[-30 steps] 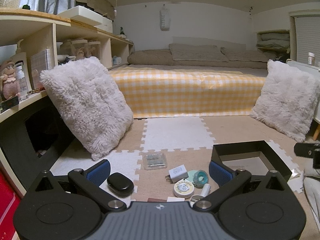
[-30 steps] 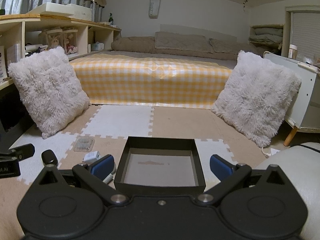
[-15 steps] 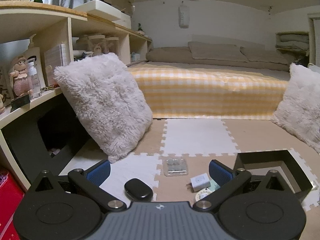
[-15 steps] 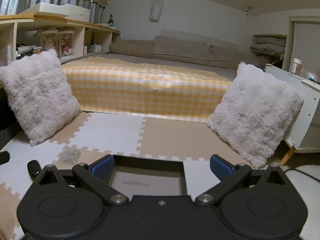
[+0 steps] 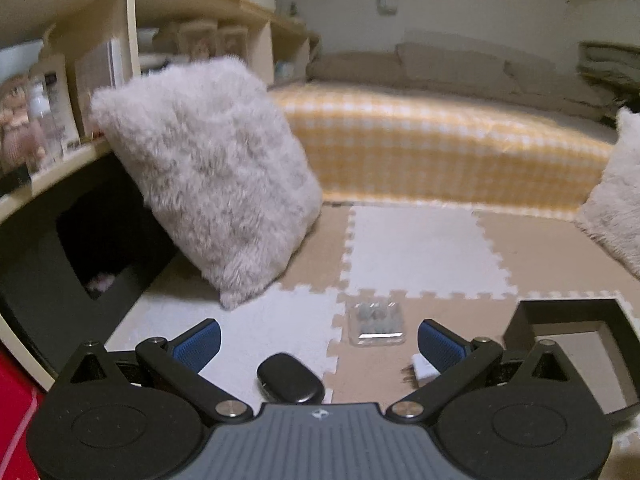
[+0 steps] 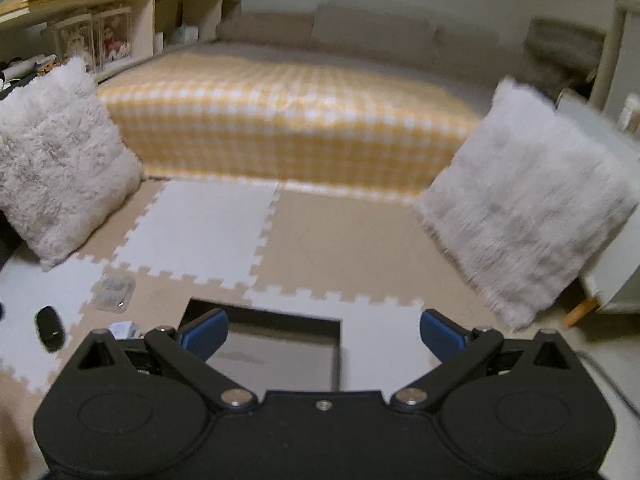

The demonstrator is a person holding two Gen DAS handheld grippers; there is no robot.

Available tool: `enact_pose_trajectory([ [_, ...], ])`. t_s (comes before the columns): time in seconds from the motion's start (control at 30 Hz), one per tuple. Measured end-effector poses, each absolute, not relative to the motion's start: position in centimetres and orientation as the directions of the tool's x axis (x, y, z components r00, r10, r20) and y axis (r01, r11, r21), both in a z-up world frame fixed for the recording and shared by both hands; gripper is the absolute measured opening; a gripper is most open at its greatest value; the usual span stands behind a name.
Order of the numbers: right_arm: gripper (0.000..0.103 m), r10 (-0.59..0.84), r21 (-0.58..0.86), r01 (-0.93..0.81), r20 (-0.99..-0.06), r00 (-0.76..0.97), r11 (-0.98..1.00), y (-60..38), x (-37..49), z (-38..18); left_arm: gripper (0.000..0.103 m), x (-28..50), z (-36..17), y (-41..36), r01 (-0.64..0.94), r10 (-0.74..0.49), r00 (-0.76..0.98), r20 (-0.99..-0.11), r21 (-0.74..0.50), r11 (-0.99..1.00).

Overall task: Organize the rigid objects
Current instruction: 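Close the left tool on the black oval case while the right tool moves over the black box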

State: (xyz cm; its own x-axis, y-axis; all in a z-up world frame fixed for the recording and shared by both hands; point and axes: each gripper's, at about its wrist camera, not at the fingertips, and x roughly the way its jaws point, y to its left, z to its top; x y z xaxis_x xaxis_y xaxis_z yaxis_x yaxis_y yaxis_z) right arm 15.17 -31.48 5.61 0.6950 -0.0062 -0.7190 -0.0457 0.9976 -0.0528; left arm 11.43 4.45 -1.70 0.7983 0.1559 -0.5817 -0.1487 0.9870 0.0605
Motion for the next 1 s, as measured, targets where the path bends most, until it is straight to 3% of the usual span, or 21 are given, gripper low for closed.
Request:
enact_pose_trajectory([
  [0.07, 0.102, -0.021, -0.044, -0.019, -0.762, 0.647, 0.999, -31.9, 16.3, 4.5, 0.103, 12.5, -2.8, 4.9, -0.169, 0.168, 0.775, -0.609, 0.056, 0.984],
  [0.13, 0.093, -0.019, -0.033, -0.012, -0.794, 0.608, 0.999, -32.1, 16.9, 3.3, 0.103, 13.5, -4.0, 5.3, -0.187, 0.172, 0.753, -0.635, 0.045, 0.981],
  [0.2, 0.078, -0.011, -0.026, -0.02, -0.836, 0.549, 0.999, -32.5, 17.7, 2.1, 0.103, 14.3, -5.1, 5.8, -0.213, 0.179, 0.734, -0.655, 0.028, 0.977],
  [0.4, 0.055, -0.023, -0.051, -0.047, -0.885, 0.466, 0.998, -33.0, 17.9, -0.4, 0.103, 15.8, -7.8, 6.7, -0.246, 0.171, 0.701, -0.692, -0.01, 0.969],
  [0.57, 0.05, -0.017, -0.04, -0.041, -0.896, 0.443, 0.998, -33.4, 18.6, -3.4, 0.103, 16.2, -9.3, 7.6, -0.264, 0.153, 0.714, -0.684, -0.06, 0.963],
  [0.77, 0.028, 0.001, -0.009, -0.019, -0.894, 0.448, 1.0, -34.0, 19.6, -6.4, 0.102, 16.7, -11.0, 8.3, -0.246, 0.11, 0.708, -0.697, -0.099, 0.964],
  [1.0, 0.017, 0.009, -0.002, -0.025, -0.897, 0.442, 1.0, -34.1, 19.9, -8.8, 0.101, 17.2, -12.2, 8.7, -0.22, 0.088, 0.711, -0.698, -0.101, 0.97],
])
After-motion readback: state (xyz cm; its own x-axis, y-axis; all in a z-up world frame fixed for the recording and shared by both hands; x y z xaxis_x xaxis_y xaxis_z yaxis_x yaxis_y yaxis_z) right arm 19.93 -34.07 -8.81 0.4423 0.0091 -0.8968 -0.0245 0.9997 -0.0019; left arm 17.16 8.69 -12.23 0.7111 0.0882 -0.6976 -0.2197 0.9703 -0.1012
